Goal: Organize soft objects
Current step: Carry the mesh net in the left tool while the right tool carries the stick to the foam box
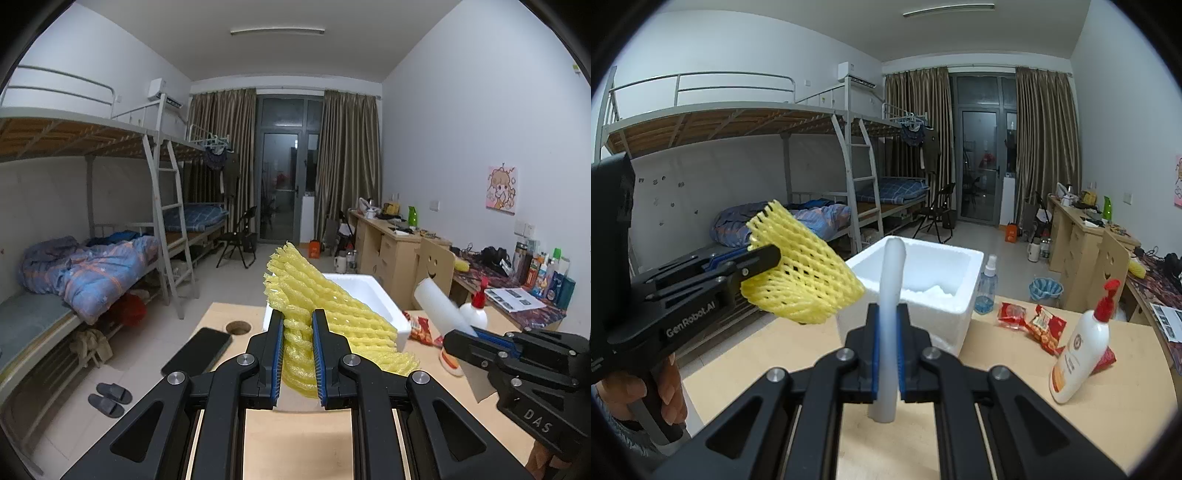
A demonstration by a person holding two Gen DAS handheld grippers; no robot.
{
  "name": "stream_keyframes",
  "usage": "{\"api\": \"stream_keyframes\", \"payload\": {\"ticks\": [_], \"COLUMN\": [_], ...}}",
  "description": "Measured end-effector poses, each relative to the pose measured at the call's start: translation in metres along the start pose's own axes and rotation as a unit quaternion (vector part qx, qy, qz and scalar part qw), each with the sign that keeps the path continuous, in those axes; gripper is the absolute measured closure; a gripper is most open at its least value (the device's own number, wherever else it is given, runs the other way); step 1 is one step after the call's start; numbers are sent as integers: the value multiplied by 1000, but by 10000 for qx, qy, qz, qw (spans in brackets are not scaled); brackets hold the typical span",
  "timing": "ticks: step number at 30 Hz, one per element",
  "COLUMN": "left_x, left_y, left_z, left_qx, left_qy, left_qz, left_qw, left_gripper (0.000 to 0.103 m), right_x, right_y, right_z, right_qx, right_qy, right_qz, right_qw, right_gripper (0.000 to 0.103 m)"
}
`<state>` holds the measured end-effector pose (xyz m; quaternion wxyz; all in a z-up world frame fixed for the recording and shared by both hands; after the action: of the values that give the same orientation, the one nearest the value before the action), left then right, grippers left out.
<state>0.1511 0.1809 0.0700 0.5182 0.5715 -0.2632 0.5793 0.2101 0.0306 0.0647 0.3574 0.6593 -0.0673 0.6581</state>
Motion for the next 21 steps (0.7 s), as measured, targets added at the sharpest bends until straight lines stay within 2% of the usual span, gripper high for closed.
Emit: {"api": "stream_keyframes", "payload": {"ticks": [8, 21], "left_x": [23, 43], "left_y": [-26, -77], "left_z": [-1, 6], "left_qx": [-101, -169], "left_qy": [17, -74], "left_qz": [7, -97], "left_qw": [9999, 9998], "left_gripper": [88, 88], "right_x": [16, 39], "right_y": [-19, -52], "right_z": [14, 30], "right_qx": [1, 0], "right_qy": [-28, 27], "right_qz": [-35, 0], "right_qw": [10000, 10000], "right_gripper": [93, 93]}}
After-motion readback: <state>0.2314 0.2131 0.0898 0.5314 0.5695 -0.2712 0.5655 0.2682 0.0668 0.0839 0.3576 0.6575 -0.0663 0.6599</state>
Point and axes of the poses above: each gripper's, at about its wrist camera, not at the fingertips, and y roughly against the way its jaws point, z to its right, x to its top, the point moved 3 cm from there along -y, roughly the way its jaws point, and after that the axes turned 8 degrees about y, right-handed, at the moved point
